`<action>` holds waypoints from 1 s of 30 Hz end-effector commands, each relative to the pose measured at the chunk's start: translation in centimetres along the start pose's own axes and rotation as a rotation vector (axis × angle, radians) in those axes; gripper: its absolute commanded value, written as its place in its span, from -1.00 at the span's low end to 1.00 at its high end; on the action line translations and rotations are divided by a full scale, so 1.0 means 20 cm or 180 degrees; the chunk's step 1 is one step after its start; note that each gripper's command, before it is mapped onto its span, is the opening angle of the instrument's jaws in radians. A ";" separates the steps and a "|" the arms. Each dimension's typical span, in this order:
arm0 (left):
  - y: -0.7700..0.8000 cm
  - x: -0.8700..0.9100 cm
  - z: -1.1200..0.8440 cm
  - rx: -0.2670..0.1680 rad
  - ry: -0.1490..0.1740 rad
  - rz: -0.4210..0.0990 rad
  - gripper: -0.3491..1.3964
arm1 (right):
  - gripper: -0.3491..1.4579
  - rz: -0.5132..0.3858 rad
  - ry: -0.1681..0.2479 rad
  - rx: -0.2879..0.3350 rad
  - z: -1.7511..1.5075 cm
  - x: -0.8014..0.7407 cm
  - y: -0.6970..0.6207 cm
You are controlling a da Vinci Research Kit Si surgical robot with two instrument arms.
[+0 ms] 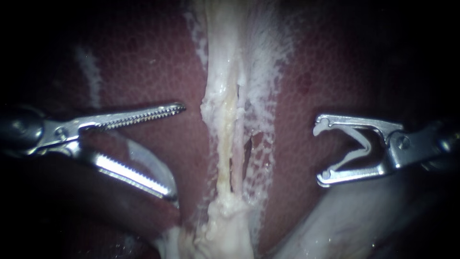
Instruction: Grabbing gallbladder
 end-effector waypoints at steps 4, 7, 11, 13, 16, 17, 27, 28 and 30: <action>0.001 0.000 0.000 -0.0044 0.0009 -0.0025 0.50 | 0.04 0.0000 0.0000 0.0001 0.000 0.000 0.000; 0.002 0.000 0.001 -0.0098 0.0018 -0.0108 0.48 | 0.04 0.0000 0.0000 0.0001 0.000 0.000 0.000; 0.003 -0.002 0.006 -0.0169 0.0028 -0.0239 0.41 | 0.04 0.0000 0.0000 0.0001 0.000 0.000 0.000; 0.003 -0.003 0.008 -0.0219 0.0033 -0.0325 0.37 | 0.04 -0.0001 0.0000 0.0001 0.000 0.000 0.000; 0.004 -0.004 0.012 -0.0263 0.0053 -0.0450 0.31 | 0.04 -0.0001 0.0000 0.0002 0.000 0.000 0.000; 0.004 -0.004 0.013 -0.0270 0.0064 -0.0453 0.27 | 0.04 -0.0001 0.0000 0.0002 0.000 0.000 0.000; 0.010 -0.002 0.021 -0.0389 0.0161 -0.0712 0.12 | 0.04 -0.0001 0.0001 0.0004 0.000 0.000 -0.001; 0.010 -0.001 0.022 -0.0398 0.0171 -0.0716 0.12 | 0.04 -0.0001 0.0001 0.0004 0.000 0.000 -0.001; 0.012 -0.001 0.023 -0.0424 0.0191 -0.0762 0.10 | 0.04 -0.0001 0.0001 0.0004 0.000 0.000 -0.001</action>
